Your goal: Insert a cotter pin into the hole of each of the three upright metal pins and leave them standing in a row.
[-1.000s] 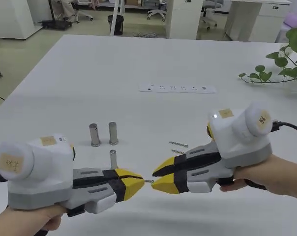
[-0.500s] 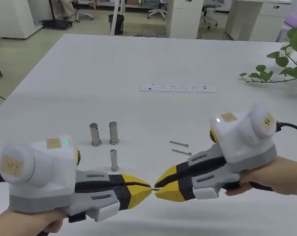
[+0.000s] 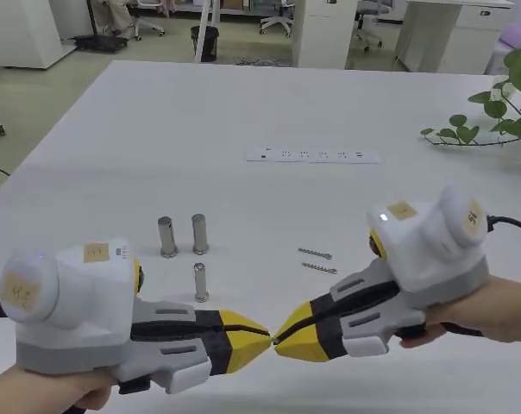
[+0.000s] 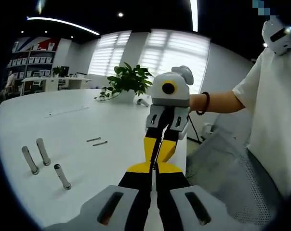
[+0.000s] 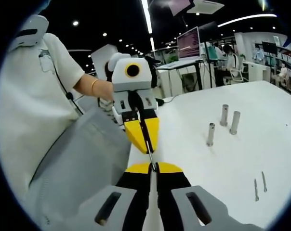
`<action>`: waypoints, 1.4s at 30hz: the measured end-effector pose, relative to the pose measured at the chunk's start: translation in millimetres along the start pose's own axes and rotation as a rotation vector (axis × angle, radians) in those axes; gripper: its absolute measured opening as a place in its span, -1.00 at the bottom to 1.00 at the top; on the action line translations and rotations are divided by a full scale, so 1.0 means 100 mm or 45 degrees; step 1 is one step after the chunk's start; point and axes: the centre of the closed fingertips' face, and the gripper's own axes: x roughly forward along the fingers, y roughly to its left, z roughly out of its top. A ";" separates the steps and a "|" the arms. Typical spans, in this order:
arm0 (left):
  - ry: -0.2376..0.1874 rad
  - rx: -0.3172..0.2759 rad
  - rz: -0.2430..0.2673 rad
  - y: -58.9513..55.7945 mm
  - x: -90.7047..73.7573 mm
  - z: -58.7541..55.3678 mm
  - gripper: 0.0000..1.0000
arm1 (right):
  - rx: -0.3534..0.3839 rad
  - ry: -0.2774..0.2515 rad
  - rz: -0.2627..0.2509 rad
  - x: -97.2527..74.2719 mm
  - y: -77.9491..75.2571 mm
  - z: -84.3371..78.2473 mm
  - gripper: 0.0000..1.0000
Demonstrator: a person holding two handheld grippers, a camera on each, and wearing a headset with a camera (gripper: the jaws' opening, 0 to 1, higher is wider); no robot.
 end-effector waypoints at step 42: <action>-0.100 0.043 0.482 0.73 -0.33 0.02 -0.60 | -0.248 0.196 -0.232 0.02 -0.49 0.03 -0.97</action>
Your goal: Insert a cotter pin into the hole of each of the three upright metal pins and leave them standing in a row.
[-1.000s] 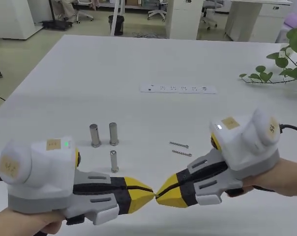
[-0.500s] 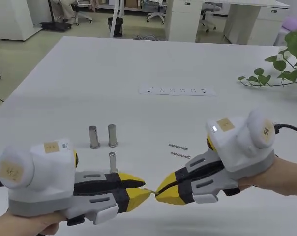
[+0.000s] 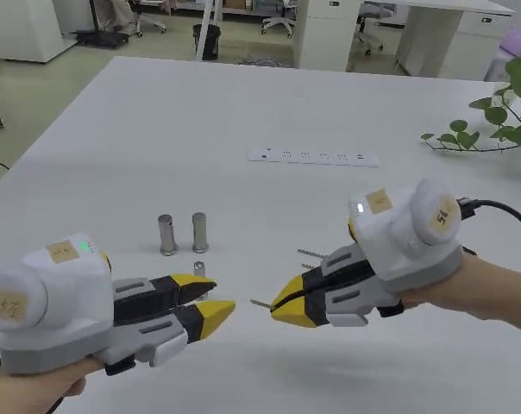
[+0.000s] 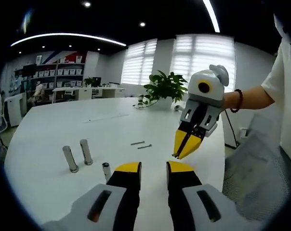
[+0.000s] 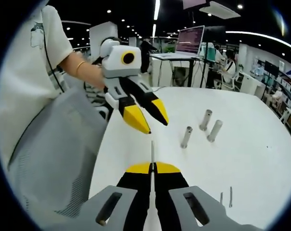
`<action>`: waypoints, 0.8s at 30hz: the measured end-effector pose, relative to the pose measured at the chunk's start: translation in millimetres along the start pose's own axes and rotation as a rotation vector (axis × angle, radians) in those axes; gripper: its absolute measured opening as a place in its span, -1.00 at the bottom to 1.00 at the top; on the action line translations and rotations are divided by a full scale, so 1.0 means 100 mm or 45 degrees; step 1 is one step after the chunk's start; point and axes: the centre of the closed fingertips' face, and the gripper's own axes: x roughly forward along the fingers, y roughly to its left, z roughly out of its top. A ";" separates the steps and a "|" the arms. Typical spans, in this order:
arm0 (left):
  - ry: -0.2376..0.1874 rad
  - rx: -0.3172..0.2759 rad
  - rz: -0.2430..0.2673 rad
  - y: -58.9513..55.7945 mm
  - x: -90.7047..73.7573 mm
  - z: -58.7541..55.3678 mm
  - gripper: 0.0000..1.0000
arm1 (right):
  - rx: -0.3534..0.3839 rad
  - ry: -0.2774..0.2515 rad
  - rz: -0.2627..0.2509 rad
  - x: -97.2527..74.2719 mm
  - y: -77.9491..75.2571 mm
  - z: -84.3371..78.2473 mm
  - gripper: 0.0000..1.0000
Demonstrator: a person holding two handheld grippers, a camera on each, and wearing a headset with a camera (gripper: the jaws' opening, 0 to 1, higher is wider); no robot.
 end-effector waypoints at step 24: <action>0.085 -0.004 0.310 0.72 0.06 -0.29 -0.60 | 0.012 0.161 -0.128 0.24 -0.42 -0.14 -0.96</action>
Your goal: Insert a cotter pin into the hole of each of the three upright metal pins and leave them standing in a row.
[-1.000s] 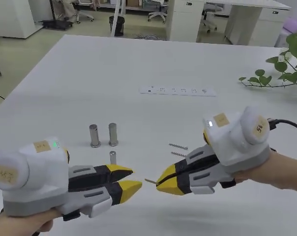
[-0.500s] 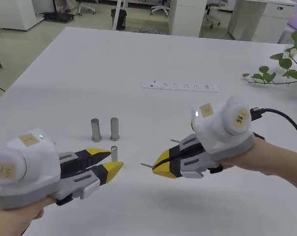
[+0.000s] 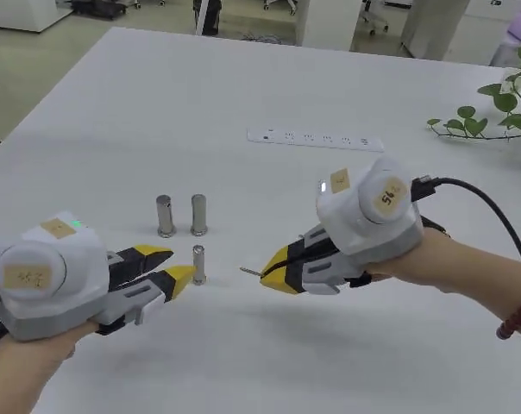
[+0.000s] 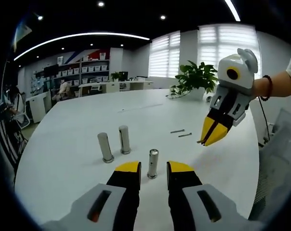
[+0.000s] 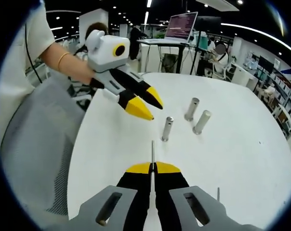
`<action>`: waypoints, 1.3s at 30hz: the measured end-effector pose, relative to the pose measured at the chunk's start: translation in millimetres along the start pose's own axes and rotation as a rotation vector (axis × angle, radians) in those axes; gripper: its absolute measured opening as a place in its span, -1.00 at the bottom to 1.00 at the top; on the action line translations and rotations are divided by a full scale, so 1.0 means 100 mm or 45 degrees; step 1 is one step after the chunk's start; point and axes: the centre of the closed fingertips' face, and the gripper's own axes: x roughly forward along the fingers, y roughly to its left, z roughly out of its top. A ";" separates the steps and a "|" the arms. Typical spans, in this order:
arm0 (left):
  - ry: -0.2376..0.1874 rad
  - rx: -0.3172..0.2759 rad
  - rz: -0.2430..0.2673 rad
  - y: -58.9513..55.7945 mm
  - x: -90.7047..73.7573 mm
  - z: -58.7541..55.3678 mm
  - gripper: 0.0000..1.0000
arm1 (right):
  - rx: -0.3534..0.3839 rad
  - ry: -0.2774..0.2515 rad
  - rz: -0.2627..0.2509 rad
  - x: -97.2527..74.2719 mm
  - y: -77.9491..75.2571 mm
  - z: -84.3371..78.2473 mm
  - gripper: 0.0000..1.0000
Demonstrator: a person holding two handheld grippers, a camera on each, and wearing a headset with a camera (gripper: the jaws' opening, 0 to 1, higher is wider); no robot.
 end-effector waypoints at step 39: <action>0.099 0.109 -0.082 0.00 0.39 -0.25 -0.78 | -0.026 0.125 -0.043 0.31 -0.22 0.05 -0.96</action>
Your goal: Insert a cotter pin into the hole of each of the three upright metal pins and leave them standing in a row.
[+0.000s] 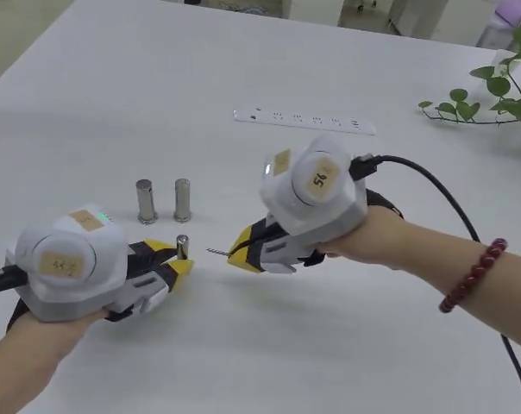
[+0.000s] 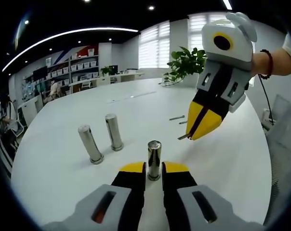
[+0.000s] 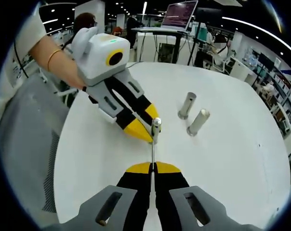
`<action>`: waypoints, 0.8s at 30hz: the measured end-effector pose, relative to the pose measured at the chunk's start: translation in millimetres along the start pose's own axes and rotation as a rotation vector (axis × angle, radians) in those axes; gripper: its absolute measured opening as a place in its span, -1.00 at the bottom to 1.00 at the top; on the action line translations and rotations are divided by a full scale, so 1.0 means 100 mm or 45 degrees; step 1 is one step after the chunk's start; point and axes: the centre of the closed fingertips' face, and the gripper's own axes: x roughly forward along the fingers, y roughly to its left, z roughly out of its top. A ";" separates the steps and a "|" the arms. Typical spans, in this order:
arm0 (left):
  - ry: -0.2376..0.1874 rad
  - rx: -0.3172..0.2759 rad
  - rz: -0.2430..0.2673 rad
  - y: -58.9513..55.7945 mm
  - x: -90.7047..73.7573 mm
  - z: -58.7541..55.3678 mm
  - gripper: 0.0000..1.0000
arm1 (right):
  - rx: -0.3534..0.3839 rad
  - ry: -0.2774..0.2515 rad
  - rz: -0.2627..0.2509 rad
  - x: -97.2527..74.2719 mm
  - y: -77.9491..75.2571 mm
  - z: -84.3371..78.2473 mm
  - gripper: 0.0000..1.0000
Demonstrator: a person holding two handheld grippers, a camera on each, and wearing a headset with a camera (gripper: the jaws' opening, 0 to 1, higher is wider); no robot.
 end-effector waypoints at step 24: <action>-0.008 -0.035 0.102 0.01 0.01 -0.05 -0.85 | -0.053 0.023 -0.019 0.13 -0.06 0.11 -0.96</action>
